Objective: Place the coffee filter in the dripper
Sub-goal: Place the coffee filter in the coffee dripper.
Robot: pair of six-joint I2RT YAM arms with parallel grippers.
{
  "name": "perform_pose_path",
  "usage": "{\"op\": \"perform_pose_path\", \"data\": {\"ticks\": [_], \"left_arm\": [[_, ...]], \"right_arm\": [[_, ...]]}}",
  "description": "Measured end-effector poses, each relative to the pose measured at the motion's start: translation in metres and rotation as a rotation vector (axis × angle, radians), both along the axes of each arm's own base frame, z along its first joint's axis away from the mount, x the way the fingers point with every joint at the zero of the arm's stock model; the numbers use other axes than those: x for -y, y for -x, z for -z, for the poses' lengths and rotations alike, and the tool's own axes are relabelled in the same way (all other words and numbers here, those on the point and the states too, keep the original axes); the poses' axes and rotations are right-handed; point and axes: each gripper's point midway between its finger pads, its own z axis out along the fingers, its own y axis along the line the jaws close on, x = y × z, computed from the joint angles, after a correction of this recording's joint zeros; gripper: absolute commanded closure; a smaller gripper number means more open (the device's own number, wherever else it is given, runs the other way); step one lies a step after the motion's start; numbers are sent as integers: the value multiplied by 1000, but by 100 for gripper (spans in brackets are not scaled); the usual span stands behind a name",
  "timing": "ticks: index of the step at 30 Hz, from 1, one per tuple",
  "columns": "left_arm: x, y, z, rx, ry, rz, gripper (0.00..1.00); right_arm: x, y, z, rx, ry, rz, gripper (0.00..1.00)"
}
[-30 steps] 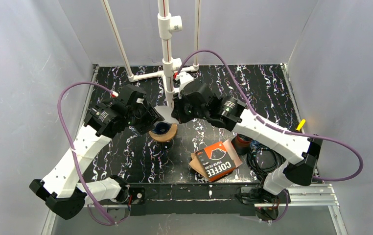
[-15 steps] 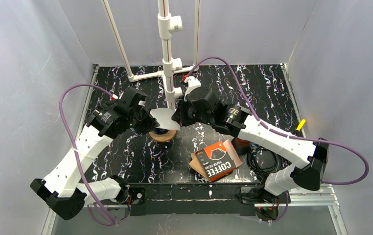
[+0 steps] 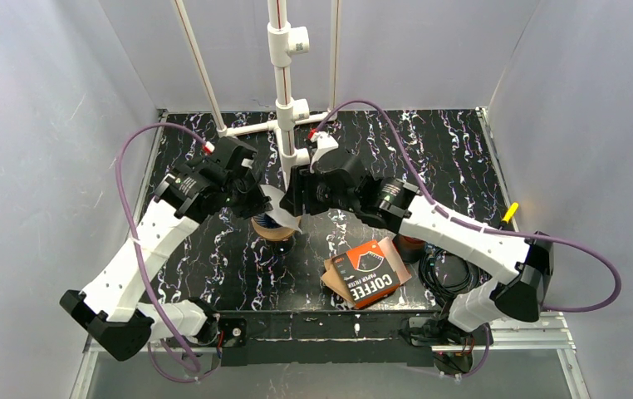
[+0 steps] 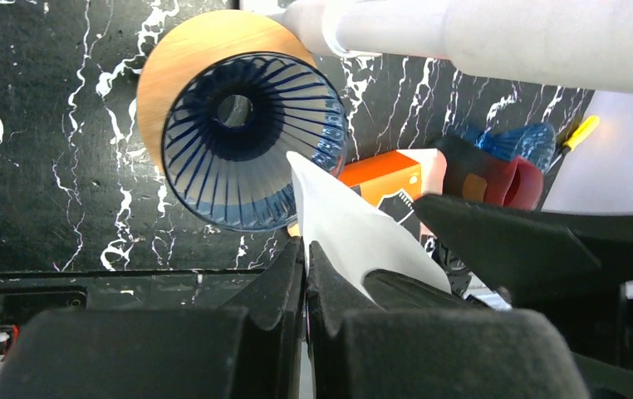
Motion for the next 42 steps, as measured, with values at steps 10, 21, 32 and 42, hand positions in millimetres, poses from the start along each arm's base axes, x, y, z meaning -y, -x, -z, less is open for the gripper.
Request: {"op": "perform_pose_path", "data": {"ticks": [10,21,32,42], "left_arm": [[11,1,-5,-13,-21,128,100],[2,7,-11,-29,-70,162,100],[-16,3,-8,-44,-99,115,100],[-24,5,-6,-41,-143,160,100]], "right_arm": [[-6,-24,29,-84,55,7,32],[-6,-26,33,-98,100,6,36],[5,-29,25,-69,106,14,25],[9,-27,20,-52,95,-40,32]]}}
